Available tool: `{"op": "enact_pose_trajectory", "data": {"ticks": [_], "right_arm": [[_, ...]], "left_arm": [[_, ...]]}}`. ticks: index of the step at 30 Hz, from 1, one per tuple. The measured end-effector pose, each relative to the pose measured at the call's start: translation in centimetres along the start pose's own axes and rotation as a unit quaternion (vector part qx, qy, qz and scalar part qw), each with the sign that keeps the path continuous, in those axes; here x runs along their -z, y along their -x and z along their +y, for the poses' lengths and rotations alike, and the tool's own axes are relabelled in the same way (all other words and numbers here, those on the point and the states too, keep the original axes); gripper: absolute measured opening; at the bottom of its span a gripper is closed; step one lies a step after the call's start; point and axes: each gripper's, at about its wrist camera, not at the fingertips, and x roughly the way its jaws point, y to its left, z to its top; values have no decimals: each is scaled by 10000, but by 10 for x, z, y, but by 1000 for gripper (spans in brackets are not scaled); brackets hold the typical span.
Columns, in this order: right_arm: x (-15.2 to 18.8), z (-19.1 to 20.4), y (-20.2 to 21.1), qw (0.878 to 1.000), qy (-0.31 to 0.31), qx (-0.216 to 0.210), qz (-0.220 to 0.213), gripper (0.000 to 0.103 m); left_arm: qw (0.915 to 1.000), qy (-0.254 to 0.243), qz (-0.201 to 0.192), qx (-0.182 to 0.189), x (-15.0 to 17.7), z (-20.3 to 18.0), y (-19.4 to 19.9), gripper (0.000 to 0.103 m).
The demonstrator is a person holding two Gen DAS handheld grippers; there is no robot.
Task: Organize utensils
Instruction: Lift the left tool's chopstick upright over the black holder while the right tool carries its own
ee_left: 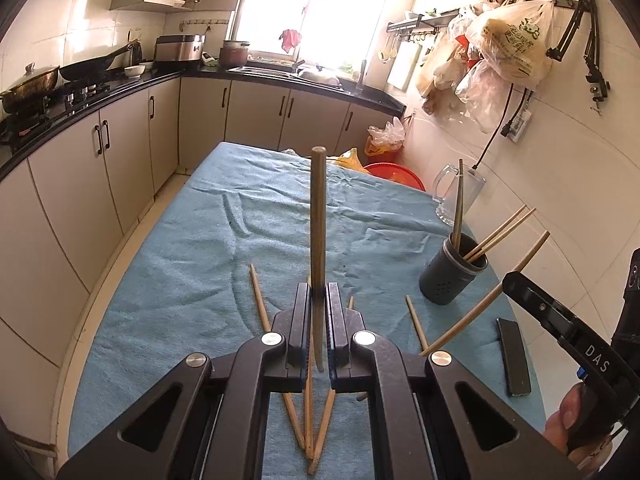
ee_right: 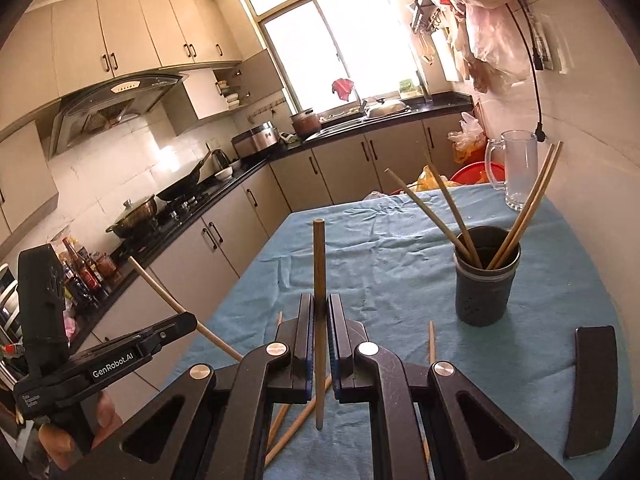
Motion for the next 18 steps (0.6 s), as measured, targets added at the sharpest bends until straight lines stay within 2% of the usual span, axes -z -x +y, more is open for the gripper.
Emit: {"op": "enact_pose_trajectory", "data": {"ticks": [18], "right_arm": [[-5,-22,31,9991,-222,124,-339,7]], "left_arm": [[9995,-286,29,139,0,-32,4,6]]}}
